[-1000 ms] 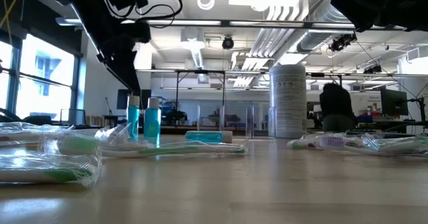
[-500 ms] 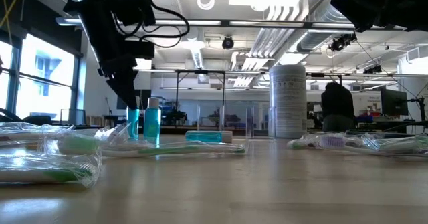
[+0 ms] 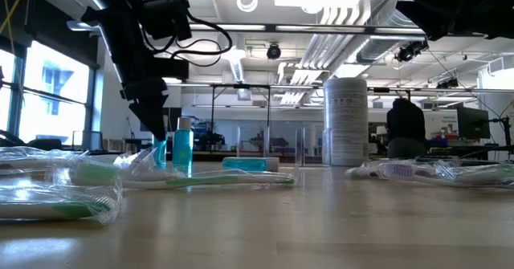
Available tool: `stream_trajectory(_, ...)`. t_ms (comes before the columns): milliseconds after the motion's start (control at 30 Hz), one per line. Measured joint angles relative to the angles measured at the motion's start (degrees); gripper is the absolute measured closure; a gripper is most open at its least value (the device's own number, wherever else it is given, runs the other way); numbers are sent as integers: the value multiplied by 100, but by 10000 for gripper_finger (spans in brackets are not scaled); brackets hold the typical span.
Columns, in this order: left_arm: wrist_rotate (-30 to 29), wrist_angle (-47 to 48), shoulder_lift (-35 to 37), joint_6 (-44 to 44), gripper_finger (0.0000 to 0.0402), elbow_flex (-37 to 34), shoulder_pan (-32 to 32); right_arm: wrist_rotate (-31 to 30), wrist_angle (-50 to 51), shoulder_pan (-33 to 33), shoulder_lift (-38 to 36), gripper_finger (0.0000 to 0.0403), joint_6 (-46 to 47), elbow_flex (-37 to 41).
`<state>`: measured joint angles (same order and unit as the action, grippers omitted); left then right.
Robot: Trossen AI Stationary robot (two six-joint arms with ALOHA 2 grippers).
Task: Pick & Place toothbrushing station
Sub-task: Put the blue mouthwash into the transparent organizer
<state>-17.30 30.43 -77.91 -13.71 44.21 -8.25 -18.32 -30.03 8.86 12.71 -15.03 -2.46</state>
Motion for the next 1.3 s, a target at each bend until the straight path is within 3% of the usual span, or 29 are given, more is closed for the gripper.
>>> stream_trajectory(367, 55, -33, -26, 13, 127, -2, 0, 1, 21, 0, 0, 160, 1, 0)
stream_trajectory(867, 131, -30, -26, -7, 295, -2, 0, 3, 23, 0, 0, 160, 1, 0)
stream_trajectory(1300, 129, -30, -26, -153, 306, -2, 0, 1, 25, 0, 0, 160, 1, 0)
